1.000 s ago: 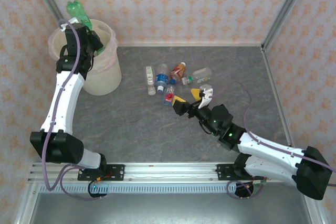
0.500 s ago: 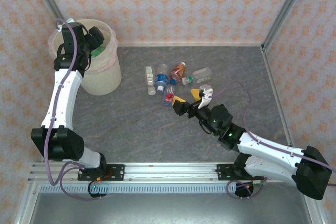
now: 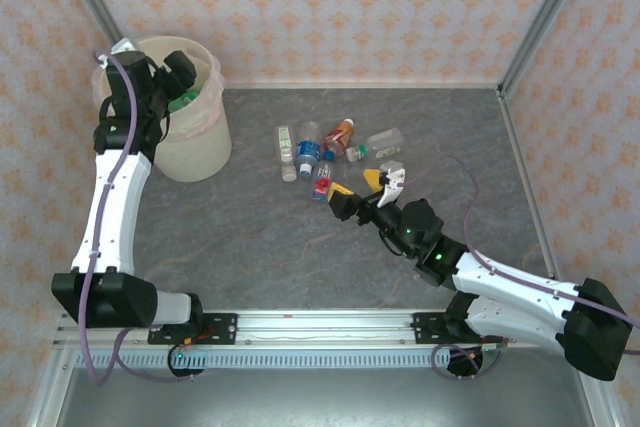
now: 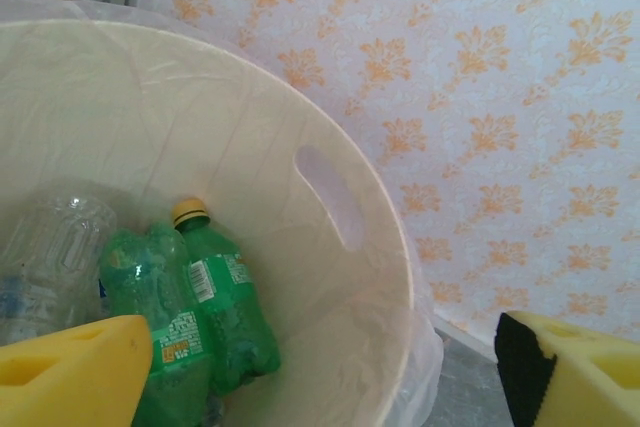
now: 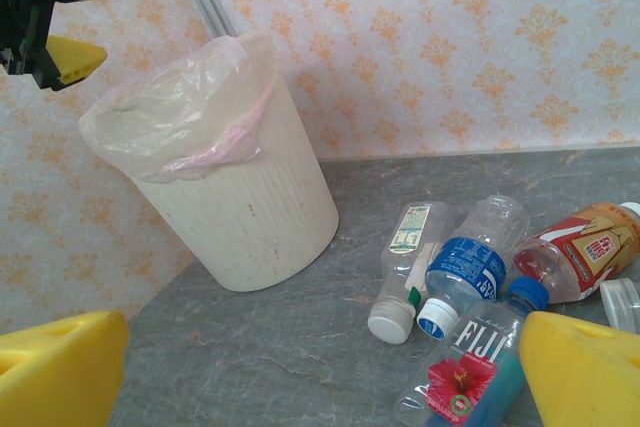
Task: Put the plastic bottles in the bin
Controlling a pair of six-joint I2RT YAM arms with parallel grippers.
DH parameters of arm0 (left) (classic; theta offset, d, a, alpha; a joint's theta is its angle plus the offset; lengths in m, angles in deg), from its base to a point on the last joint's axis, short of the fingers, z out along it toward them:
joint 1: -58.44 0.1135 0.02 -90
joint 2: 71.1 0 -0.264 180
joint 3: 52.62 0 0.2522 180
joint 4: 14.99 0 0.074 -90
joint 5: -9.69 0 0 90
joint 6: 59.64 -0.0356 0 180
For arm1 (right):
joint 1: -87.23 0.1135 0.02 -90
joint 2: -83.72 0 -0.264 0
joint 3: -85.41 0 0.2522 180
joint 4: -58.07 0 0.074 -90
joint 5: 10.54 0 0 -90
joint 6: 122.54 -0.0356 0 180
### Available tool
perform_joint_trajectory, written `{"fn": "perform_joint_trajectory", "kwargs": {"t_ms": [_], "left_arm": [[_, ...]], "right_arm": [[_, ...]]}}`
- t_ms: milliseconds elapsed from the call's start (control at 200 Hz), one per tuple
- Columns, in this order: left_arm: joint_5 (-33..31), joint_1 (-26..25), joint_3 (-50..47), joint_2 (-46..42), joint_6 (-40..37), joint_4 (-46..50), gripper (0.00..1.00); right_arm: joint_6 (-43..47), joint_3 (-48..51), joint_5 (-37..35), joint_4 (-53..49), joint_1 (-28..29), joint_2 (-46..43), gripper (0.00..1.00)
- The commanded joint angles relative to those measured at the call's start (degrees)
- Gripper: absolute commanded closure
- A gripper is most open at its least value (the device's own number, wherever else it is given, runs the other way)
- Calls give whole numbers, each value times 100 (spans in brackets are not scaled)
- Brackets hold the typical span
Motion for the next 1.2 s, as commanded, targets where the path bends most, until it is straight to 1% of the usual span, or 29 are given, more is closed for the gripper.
{"fn": "perform_joint_trajectory", "kwargs": {"t_ms": [0, 200, 340, 501, 601, 656, 766, 916, 1091, 1196], "left_arm": [[47, -225, -129, -196, 82, -210, 1], [-492, -1030, -572, -503, 15, -372, 1], [-762, -1599, -767, -530, 44, -288, 1], [-1123, -2283, -971, -432, 100, -251, 1], [-1337, -2733, -1220, -292, 143, -435, 1], [-1394, -2897, -1335, -129, 204, -510, 1], [-1341, -3078, -1471, 329, 321, -628, 1], [-1316, -3110, -1461, 1048, 368, -740, 1], [-1354, -3106, -1092, 1933, 382, -534, 1], [-1412, -3108, -764, 2466, 312, -341, 1]], "right_arm": [[-51, 49, 1, 188, -27, -1, 0], [-46, 55, -45, 192, -27, -19, 0], [-40, 66, -57, 188, -29, -36, 0], [-44, 51, -63, 179, -27, -28, 0], [-41, 6, -49, 87, -27, -41, 0], [-63, -21, -40, 12, -27, -69, 0], [-77, 7, -17, -26, -27, -150, 0], [-49, -14, 47, -31, -27, -144, 0], [-117, 197, 75, 249, -27, -73, 0], [-204, 189, 188, 212, -27, -116, 0]]}}
